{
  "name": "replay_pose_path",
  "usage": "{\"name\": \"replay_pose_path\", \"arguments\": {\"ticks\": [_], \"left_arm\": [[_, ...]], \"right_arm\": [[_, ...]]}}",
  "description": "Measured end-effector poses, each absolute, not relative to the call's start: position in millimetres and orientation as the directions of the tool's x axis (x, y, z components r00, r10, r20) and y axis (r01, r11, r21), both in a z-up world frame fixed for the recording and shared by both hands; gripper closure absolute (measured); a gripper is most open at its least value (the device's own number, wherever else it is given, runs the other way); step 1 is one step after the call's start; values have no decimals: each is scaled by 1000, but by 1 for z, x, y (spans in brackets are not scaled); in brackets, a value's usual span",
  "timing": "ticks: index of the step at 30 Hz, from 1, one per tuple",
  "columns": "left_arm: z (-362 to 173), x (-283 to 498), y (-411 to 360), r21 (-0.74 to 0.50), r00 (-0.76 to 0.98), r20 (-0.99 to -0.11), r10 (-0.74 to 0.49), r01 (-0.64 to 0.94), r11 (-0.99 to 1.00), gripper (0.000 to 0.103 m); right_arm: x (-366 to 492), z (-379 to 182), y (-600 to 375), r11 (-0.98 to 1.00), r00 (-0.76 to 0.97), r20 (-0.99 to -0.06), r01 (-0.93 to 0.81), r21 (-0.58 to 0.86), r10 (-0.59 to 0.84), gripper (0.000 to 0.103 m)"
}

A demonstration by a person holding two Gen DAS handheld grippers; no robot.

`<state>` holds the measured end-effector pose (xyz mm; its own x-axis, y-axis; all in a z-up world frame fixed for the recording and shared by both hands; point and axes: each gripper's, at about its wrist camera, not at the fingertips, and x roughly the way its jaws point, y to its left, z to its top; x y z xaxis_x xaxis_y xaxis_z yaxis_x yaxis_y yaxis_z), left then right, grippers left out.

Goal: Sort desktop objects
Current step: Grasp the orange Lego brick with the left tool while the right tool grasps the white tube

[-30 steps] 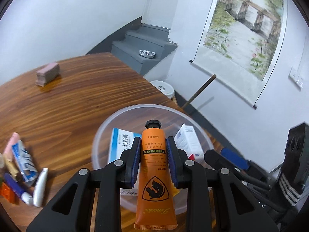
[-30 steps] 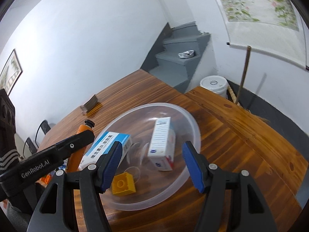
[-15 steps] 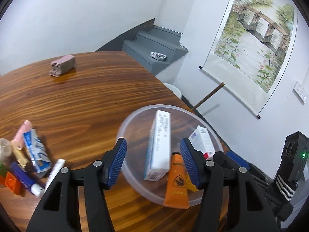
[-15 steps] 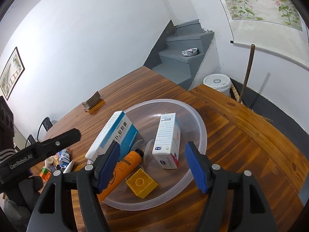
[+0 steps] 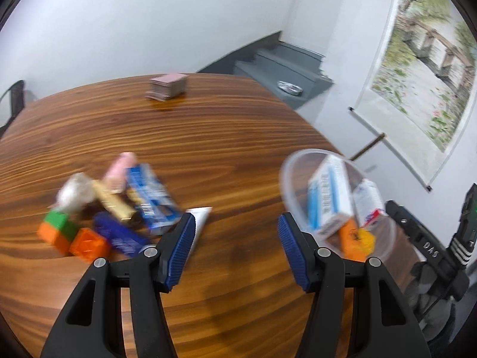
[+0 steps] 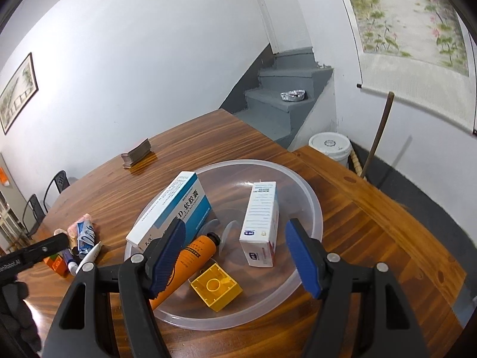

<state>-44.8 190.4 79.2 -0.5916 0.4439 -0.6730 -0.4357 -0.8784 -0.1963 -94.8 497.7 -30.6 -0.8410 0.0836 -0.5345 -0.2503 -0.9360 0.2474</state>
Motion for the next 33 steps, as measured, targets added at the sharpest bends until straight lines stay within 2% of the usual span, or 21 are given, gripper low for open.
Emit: {"name": "replay_pose_path", "arguments": {"ticks": [9, 16, 25, 31, 33], "left_arm": [[76, -59, 122, -134, -668, -670, 324, -321, -938, 41], [60, -76, 74, -113, -680, -692, 244, -232, -966, 41], [40, -96, 50, -76, -657, -726, 203, -216, -973, 41], [27, -107, 46, -68, -641, -742, 197, -220, -973, 42], [24, -109, 46, -70, -639, -743, 199, -221, -973, 51]], "right_arm": [[-93, -30, 474, -954, -845, -518, -250, 164, 132, 29], [-96, -28, 445, -963, -843, -530, -212, 166, 94, 29], [-109, -18, 388, -985, -835, -550, -60, 159, -38, 29], [-130, -22, 345, -984, -790, -594, 66, 164, -152, 29], [-138, -27, 336, -981, -768, -615, 90, 172, -178, 29]]}}
